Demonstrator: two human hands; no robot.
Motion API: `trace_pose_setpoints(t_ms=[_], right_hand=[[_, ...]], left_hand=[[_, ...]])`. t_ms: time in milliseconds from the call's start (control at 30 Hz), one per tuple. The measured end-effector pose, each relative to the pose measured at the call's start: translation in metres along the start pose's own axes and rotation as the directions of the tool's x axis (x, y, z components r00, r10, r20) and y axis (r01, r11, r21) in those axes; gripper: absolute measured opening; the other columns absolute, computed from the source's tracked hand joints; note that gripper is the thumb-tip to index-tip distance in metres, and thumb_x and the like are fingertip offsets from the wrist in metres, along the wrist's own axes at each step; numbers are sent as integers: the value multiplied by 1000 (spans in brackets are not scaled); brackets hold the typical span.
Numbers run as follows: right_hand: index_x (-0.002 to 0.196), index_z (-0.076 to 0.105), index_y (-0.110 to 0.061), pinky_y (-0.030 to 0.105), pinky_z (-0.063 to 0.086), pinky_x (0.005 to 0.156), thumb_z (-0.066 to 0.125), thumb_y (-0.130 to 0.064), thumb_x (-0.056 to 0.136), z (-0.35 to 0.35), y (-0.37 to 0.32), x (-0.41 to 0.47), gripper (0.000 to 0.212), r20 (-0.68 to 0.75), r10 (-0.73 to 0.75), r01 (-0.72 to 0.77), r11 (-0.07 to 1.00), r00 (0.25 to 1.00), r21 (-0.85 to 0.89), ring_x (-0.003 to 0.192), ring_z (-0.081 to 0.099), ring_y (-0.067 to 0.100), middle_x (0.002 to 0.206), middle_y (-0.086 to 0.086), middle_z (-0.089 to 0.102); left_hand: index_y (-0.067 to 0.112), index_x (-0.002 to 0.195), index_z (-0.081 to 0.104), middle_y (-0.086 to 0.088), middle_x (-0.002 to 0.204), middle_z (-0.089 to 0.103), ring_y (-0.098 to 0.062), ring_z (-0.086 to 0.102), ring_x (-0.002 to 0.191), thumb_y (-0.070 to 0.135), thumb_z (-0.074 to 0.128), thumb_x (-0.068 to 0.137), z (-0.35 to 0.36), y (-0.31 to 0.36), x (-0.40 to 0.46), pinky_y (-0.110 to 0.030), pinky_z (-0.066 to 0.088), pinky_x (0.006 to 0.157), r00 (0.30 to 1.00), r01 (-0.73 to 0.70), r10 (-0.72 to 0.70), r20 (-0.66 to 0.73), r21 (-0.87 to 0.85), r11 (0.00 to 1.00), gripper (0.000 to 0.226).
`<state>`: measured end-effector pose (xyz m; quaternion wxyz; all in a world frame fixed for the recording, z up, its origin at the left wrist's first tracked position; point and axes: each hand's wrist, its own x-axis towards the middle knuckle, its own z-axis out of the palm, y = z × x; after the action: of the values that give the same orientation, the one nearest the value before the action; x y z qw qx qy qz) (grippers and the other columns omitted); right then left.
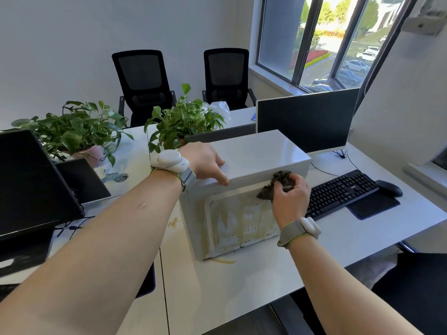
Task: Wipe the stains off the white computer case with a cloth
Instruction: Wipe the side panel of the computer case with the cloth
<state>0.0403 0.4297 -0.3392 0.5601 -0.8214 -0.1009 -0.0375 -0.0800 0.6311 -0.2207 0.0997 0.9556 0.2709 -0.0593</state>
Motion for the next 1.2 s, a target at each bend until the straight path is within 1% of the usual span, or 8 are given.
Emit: trace_pose_setpoints(t_ms=[100,267,400,600,800,933,1100,1200], right_hand=[[119,66,-12,26,46,80,73,-22,91,8,3,-17,30,101,-72,78,995,992,-57,82,55,9,120,6,55],[107,74,-13,4,40,75,73,-17,89,0,7,-23,19,185,-193,205,978,964,-48,80,54,3,107,3,61],[109,69,-20,9,39,72,66,-17,92,-4,9,-19,17,-21,9,-7,998,1000,70,81,53,1,106,2,57],[97,71,-25,27,49,72,70,-25,89,4,16,-45,9,167,-27,26,1000,986,6,80,61,14,99,2,63],[100,59,-20,29,49,68,72,-27,89,-40,15,-4,18,-139,271,-214,920,952,328,80,64,20,88,-1,64],[94,66,-21,30,49,67,65,-24,91,-54,18,21,4,62,387,-362,777,920,516,74,61,19,76,-3,64],[89,63,-25,29,55,61,72,-12,86,-52,32,34,16,135,275,-303,911,952,280,75,64,20,82,-2,66],[85,63,-22,40,60,75,77,-16,84,-54,50,47,15,216,356,-385,916,909,111,83,67,27,87,5,68]], left_hand=[[39,131,68,15,133,65,-15,60,119,79,77,56,3,1,-3,-32,52,96,1000,6,-6,-13,-2,1000,85],[37,121,74,14,123,70,-16,63,111,79,76,56,4,6,-9,-36,54,95,1000,-11,11,0,32,999,77],[31,109,78,8,105,75,-16,66,96,80,74,54,12,11,-16,-39,59,86,1000,-16,16,0,68,998,73],[37,131,68,12,127,69,-15,62,114,75,77,60,20,12,-26,-29,52,88,998,-48,52,-46,73,996,82],[36,134,66,11,133,66,-17,59,121,72,79,63,20,12,-25,-28,47,92,999,-19,22,-44,61,998,81],[27,118,76,10,124,70,-18,65,109,67,80,65,14,28,-19,-31,53,91,998,35,-39,46,71,997,66],[16,70,57,2,75,62,-18,59,69,79,72,68,8,62,-4,-30,45,59,998,67,-68,1,192,979,65],[19,108,66,3,112,65,-20,62,101,79,66,75,21,74,7,-36,51,83,998,-2,9,-58,125,992,68]])
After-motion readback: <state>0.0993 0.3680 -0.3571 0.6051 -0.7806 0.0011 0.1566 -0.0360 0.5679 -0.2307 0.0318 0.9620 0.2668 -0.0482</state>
